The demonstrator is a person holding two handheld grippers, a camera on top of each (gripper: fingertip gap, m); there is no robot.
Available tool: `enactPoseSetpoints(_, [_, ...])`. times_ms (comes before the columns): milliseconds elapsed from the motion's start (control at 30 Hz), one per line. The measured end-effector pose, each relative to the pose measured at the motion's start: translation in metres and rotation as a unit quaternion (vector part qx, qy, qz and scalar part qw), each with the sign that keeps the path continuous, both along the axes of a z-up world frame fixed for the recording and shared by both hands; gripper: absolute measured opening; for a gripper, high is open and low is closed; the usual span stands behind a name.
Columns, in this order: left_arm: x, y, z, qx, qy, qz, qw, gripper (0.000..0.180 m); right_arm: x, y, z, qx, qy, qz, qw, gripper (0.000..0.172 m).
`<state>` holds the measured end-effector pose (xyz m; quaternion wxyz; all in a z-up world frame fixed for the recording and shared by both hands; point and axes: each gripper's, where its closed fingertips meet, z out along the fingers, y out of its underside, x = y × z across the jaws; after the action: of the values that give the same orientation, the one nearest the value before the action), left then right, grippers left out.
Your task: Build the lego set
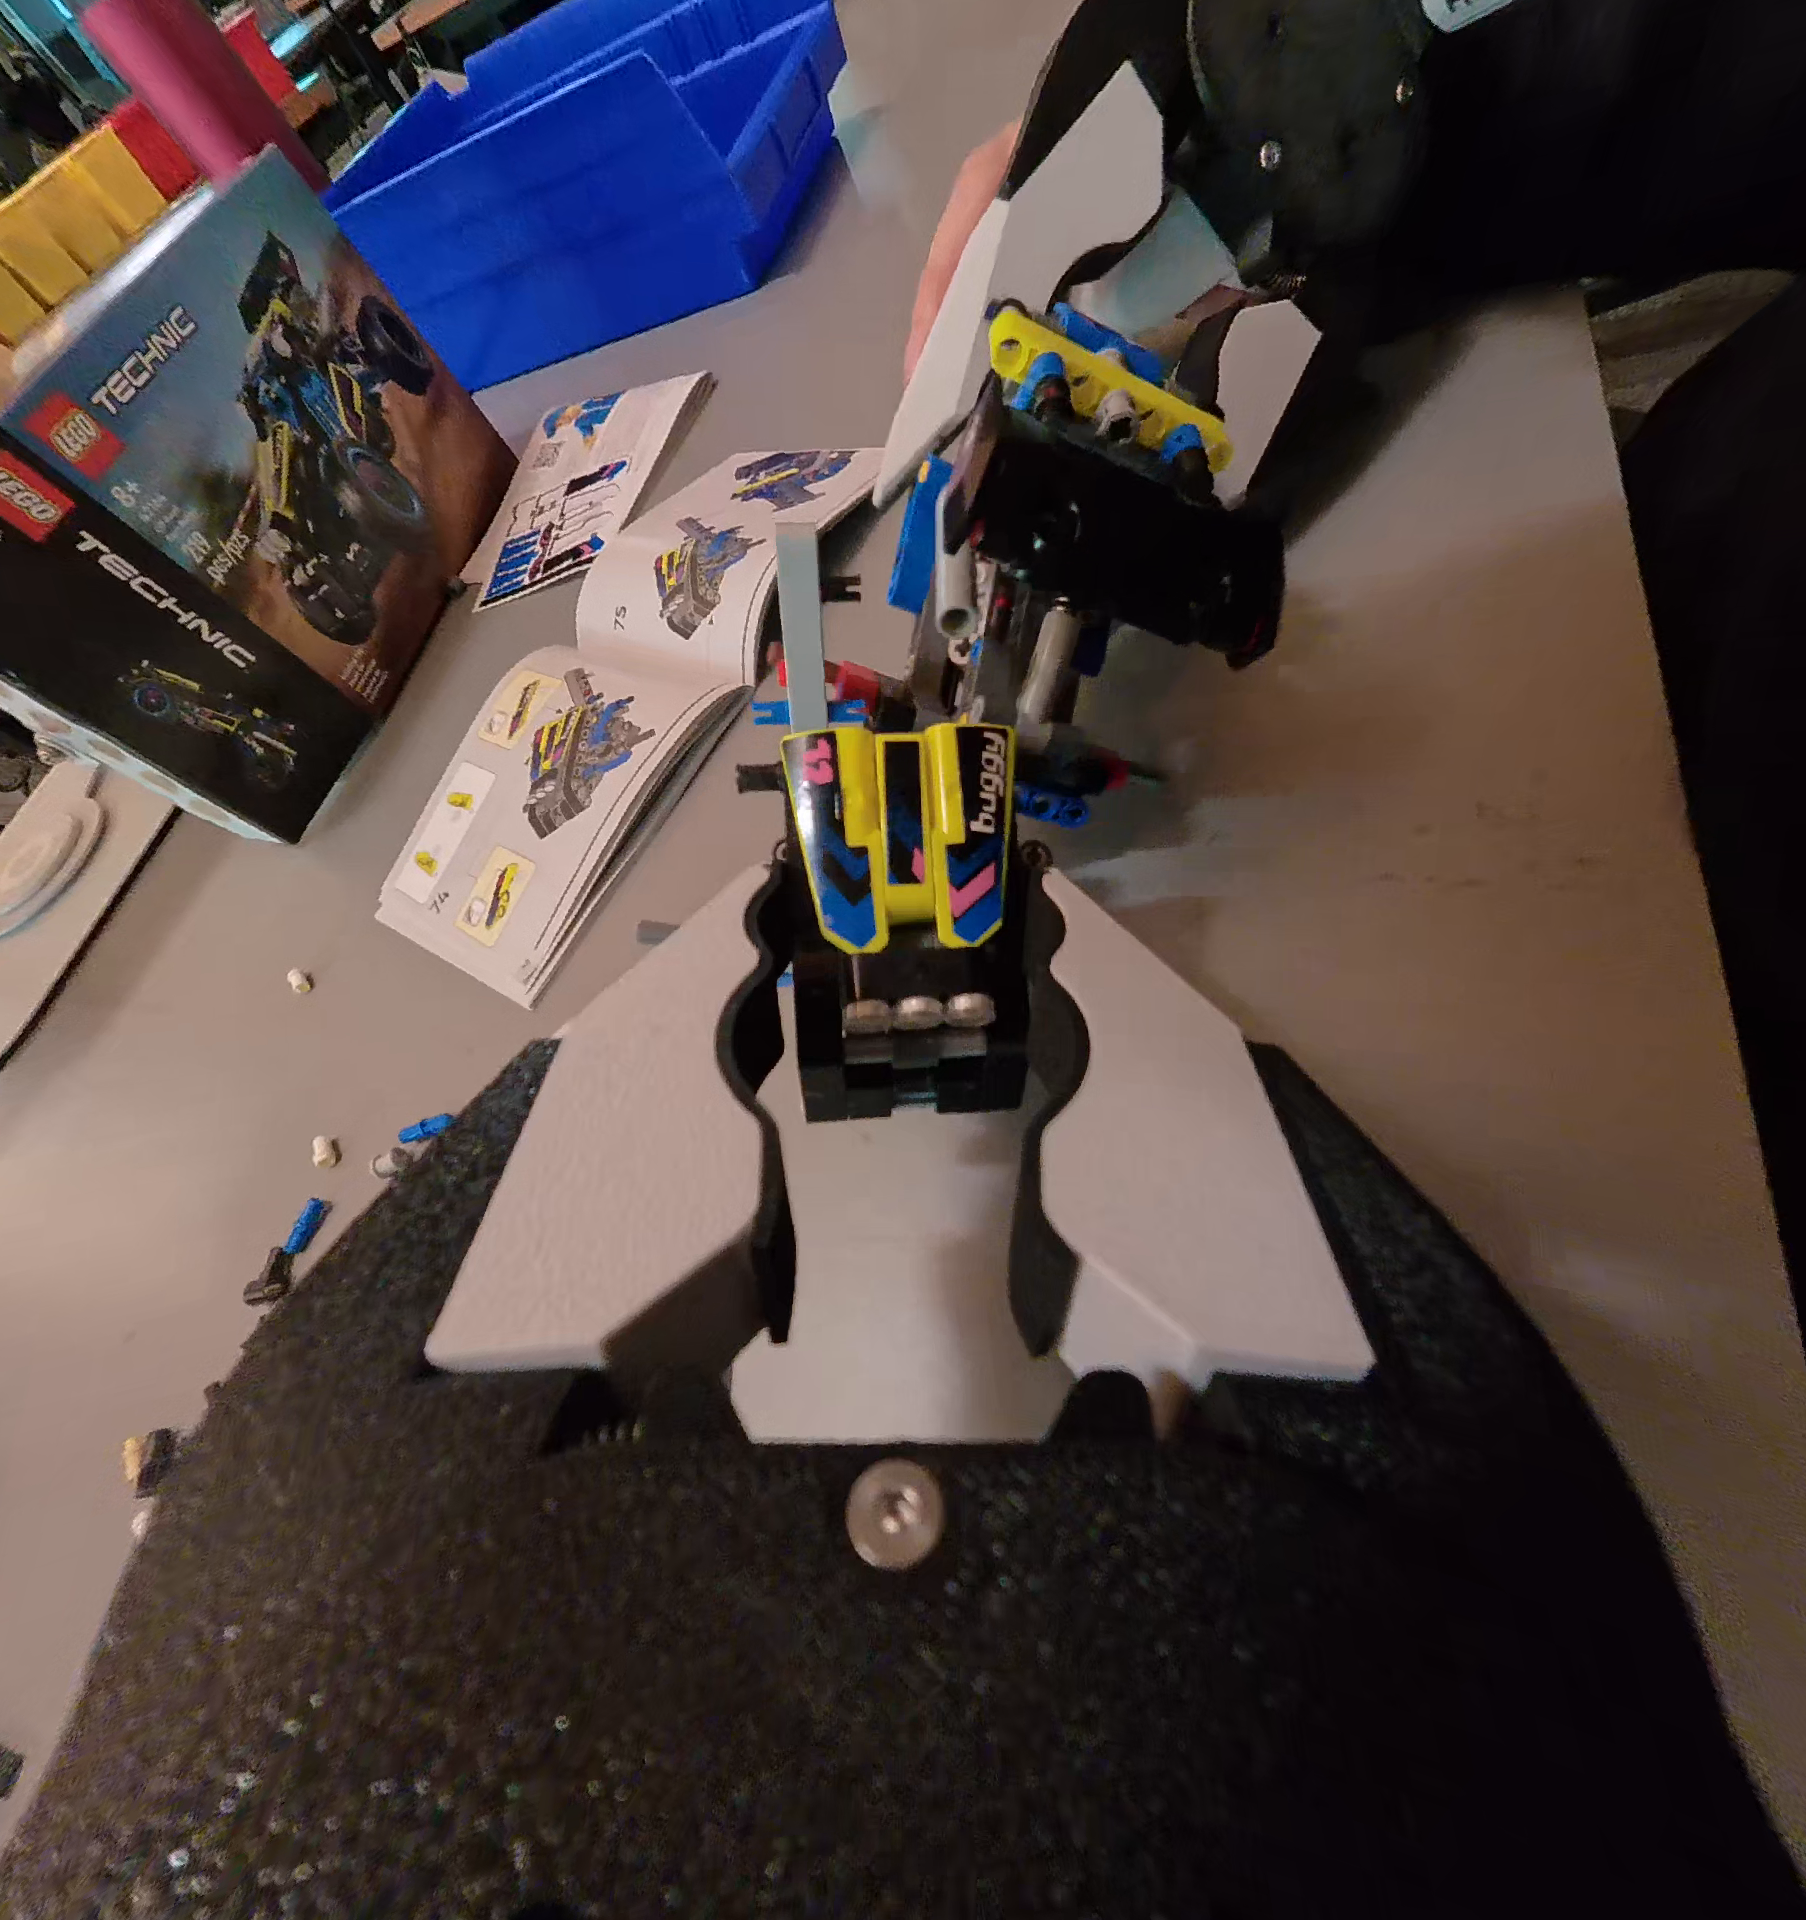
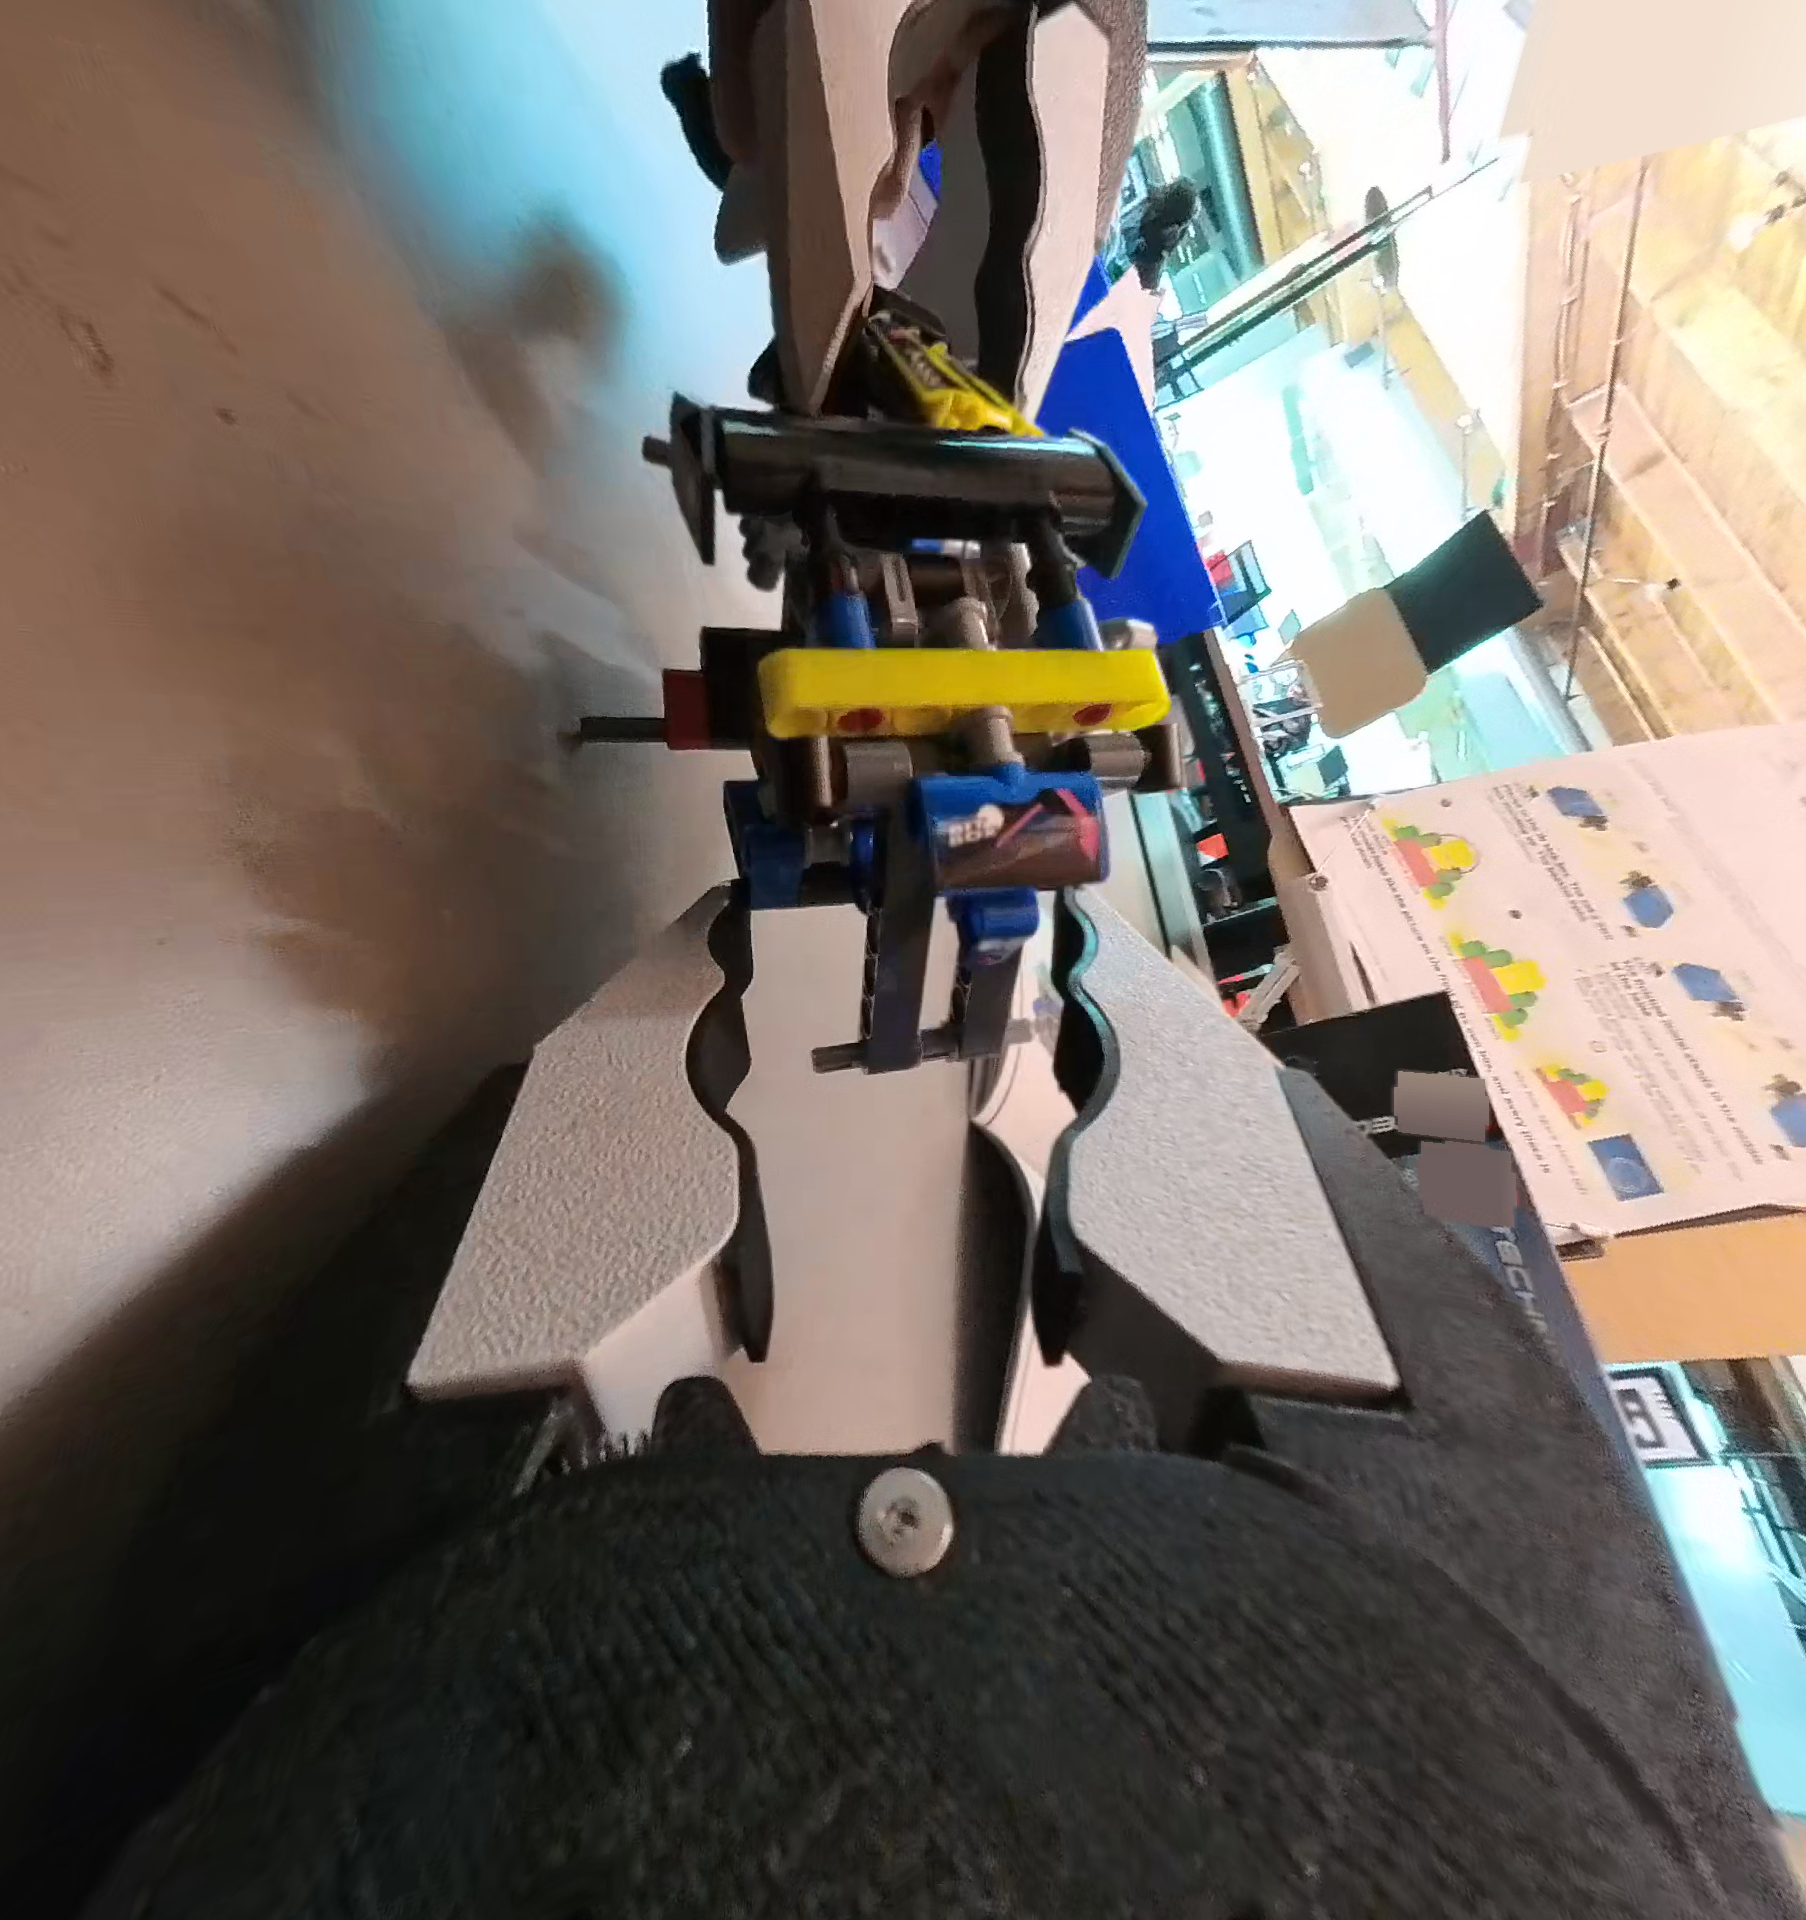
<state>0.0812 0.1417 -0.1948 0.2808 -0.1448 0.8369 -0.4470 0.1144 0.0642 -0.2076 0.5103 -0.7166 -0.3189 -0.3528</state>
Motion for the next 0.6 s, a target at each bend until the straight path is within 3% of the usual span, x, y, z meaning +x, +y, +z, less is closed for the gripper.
enactPoseSetpoints(333, [0.008, 0.009, 0.0, 0.029, -0.023, 0.019, 0.999, 0.041, 0.003, 0.001, 0.001, 0.005, 0.01, -0.007, 1.0, 0.056])
enactPoseSetpoints(600, [0.01, 0.008, 0.007, -0.012, -0.022, 0.013, 1.0, 0.041, 0.002, 0.003, 0.003, 0.011, 0.032, -0.001, 0.999, 0.056])
